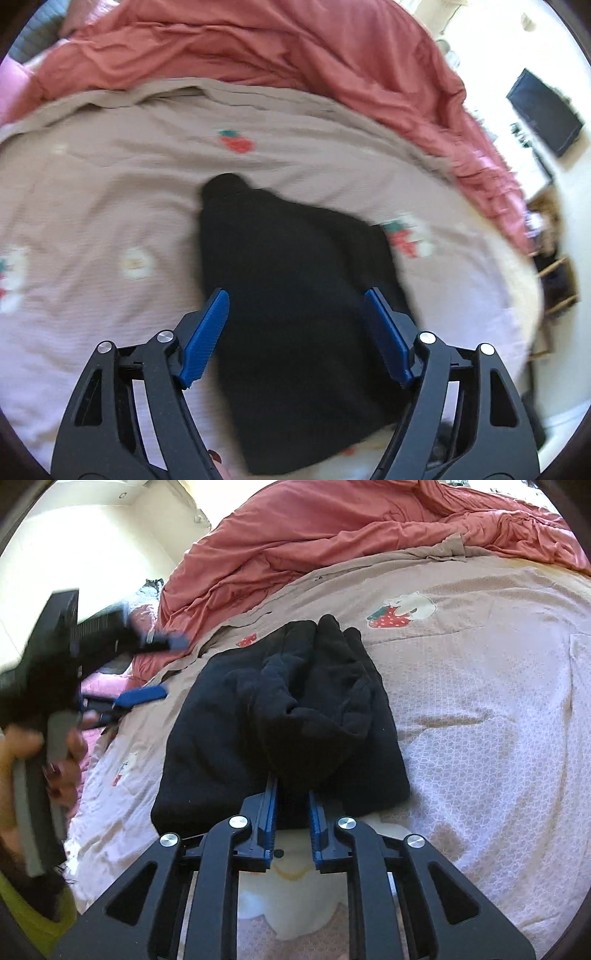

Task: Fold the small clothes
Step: 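Fold the held sweatshirt half over onto the other half with the right tool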

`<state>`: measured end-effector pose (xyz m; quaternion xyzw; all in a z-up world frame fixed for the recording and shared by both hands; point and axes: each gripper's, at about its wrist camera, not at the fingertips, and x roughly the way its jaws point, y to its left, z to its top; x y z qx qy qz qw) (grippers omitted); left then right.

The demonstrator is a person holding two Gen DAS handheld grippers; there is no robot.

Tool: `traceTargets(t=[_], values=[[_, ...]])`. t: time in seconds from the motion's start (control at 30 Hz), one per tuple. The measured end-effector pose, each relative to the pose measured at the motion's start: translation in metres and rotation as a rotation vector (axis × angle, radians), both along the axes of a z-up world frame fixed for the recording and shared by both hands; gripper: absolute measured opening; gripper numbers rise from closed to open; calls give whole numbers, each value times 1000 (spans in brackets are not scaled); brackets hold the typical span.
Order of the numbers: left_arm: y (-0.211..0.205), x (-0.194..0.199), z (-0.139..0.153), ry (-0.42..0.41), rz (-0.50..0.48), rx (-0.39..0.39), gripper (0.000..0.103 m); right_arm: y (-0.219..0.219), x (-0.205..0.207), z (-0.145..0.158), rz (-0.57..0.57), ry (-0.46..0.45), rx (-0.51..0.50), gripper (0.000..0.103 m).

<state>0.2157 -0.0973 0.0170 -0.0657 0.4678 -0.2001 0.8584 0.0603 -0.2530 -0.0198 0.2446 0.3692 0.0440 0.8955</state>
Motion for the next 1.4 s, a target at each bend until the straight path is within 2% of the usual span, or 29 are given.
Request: traceTargets(t=[0.13,0.27,0.3,0.43,0.57,0.63,0.7,0.77,0.9,1.03,1.13,1.23,1.3,1.4], values=[[15,-5,-29,4,52,91,68,-18,-9,14,-12,-14,-14,20],[19,-11,-52,6,87,52,67,-39,-7,37,-27,-58,-34,35],[19,-14,-55,-2,103,41,67,-42,-2,41,-26,-57,-46,35],[20,-22,-65,-23,133,23,67,-48,48,47,59,0,-92,40],[27,-27,-60,-39,141,-12,67,-43,92,41,110,63,-139,40],[29,-35,-56,-75,146,-5,69,-40,112,37,126,87,-163,41],[28,-41,-55,-108,144,6,70,-42,133,32,126,111,-149,52],[27,-46,-54,-124,128,0,70,-44,146,26,114,141,-135,57],[20,-52,-52,-161,70,25,74,-45,171,17,104,184,-132,60],[18,-54,-54,-194,35,44,76,-44,185,8,106,211,-63,60],[19,-53,-56,-190,37,30,77,-40,191,5,93,206,-69,57],[19,-54,-57,-194,37,27,78,-31,191,8,105,194,-92,32],[19,-55,-56,-201,38,34,79,-18,187,16,124,163,-167,17],[20,-55,-55,-207,34,24,79,-9,178,32,147,101,-218,14]])
